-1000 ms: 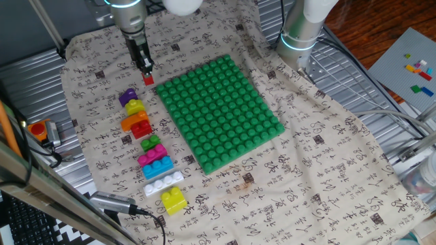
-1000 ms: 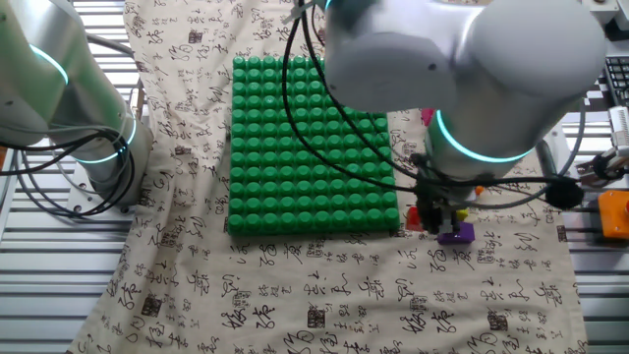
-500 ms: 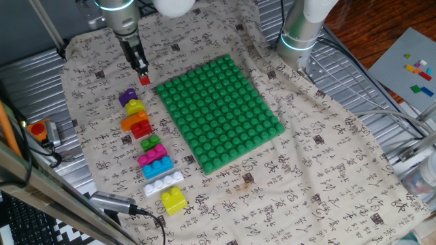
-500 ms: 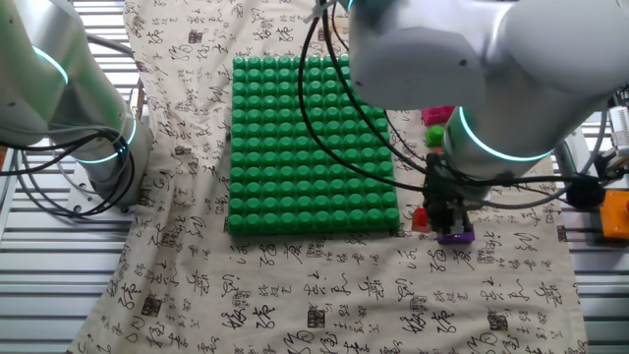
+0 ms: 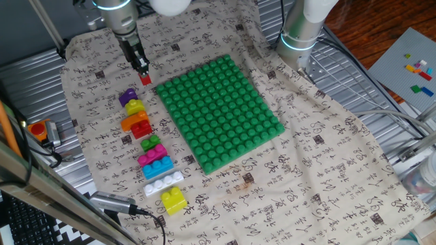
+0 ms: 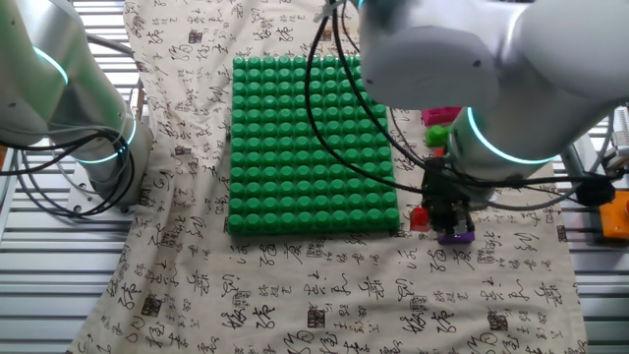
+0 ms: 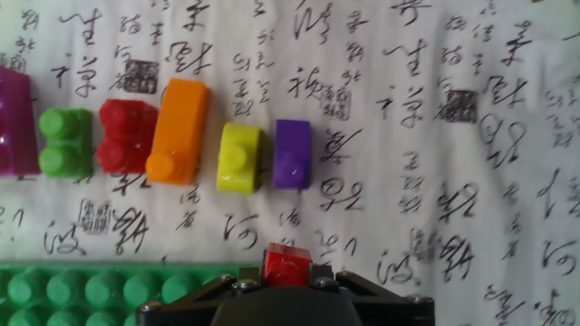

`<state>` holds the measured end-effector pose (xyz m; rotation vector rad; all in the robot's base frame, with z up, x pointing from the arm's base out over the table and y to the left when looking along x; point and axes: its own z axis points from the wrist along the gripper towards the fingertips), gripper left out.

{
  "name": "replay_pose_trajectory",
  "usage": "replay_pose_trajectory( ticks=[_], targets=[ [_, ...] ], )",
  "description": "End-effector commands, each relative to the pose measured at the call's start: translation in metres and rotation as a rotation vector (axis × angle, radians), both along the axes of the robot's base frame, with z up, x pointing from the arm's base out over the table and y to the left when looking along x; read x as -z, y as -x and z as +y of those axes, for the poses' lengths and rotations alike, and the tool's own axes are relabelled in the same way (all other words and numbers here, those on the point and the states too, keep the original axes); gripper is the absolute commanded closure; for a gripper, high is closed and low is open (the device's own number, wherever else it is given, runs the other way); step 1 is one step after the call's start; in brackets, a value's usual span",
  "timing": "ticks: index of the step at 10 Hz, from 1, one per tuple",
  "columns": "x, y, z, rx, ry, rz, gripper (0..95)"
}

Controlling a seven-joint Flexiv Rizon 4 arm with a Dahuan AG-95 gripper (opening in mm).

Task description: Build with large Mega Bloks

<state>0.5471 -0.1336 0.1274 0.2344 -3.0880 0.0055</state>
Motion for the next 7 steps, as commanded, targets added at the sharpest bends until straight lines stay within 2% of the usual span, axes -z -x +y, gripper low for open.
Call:
replay_pose_trajectory(
  ticks=[1, 2, 4, 7],
  targets=[
    [-0.001, 0.002, 0.000, 0.006, 0.002, -0.003, 95.0],
    [0.000, 0.005, 0.002, 0.016, 0.003, -0.007, 95.0],
    [0.009, 0.020, 0.014, 0.020, 0.004, -0.010, 95.0],
    [0.020, 0.032, 0.020, 0.019, 0.004, -0.023, 95.0]
  ],
)
